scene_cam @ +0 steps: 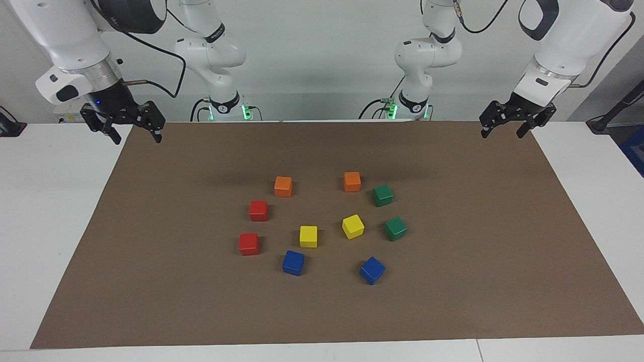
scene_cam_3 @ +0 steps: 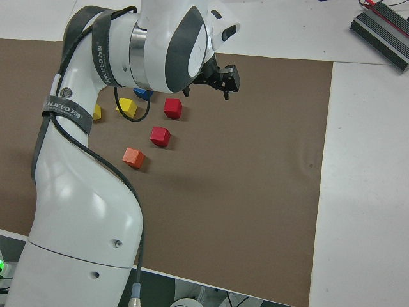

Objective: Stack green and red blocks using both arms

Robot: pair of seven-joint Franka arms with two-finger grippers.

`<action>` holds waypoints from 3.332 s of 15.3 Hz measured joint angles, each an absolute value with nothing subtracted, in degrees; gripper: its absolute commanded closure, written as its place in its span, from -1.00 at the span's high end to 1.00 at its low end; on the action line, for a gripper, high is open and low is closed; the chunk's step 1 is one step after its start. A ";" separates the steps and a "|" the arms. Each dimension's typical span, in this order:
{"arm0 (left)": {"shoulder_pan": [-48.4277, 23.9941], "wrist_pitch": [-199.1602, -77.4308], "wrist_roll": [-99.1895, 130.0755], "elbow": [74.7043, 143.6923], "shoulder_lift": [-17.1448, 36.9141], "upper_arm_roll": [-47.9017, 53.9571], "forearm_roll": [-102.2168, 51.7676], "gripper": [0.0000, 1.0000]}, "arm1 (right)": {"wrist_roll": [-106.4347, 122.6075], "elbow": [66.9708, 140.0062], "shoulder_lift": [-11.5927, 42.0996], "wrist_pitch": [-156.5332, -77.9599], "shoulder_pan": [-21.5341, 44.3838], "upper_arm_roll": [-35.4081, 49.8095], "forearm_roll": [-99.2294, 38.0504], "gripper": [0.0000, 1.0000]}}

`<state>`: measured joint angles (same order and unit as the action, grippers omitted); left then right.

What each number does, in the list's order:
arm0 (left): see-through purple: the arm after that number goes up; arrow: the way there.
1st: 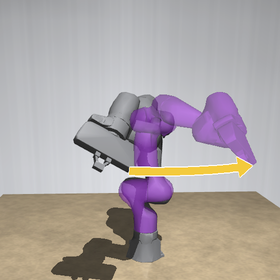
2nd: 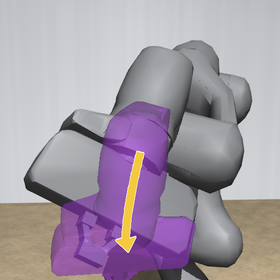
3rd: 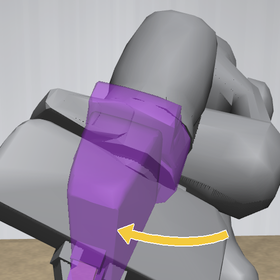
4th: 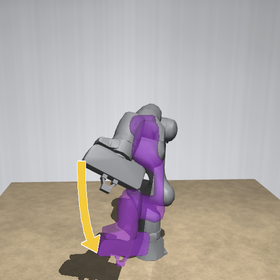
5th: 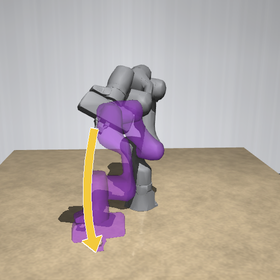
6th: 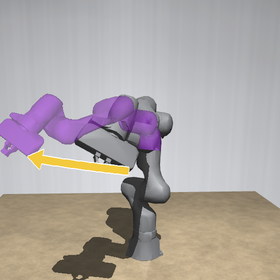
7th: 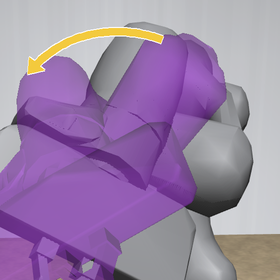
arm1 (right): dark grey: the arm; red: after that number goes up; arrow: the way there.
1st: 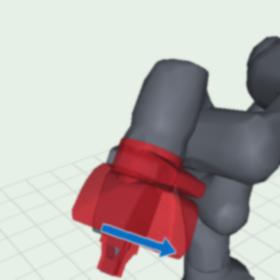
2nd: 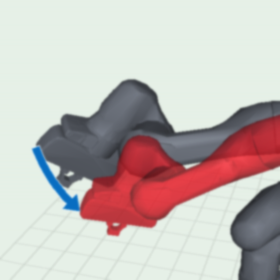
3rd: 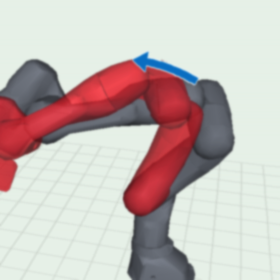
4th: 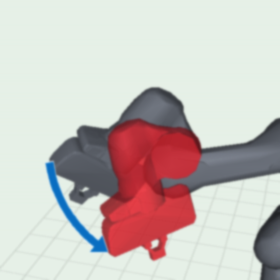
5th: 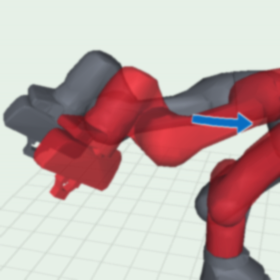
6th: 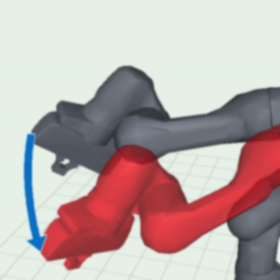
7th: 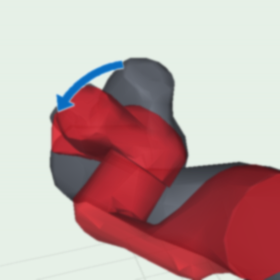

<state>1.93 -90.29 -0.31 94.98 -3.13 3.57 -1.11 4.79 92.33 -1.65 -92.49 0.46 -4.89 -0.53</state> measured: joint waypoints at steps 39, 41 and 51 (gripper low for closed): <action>-21.29 -128.47 43.69 118.65 12.87 5.76 -0.02 0.78 | -22.60 109.45 4.46 -111.97 18.02 -3.92 -0.75 1.00; -21.29 -128.49 43.71 118.85 12.87 5.76 -0.02 -0.29 | -22.66 109.43 7.59 -115.41 17.74 -4.19 -0.75 1.00; -16.71 -121.51 39.54 115.03 11.76 5.08 -0.01 -1.00 | -33.52 109.23 17.00 -125.10 22.59 -3.72 -3.89 1.00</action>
<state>-16.71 -121.51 39.54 115.03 11.76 5.08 -0.01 -33.52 109.23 17.00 -125.10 22.59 -3.72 -3.89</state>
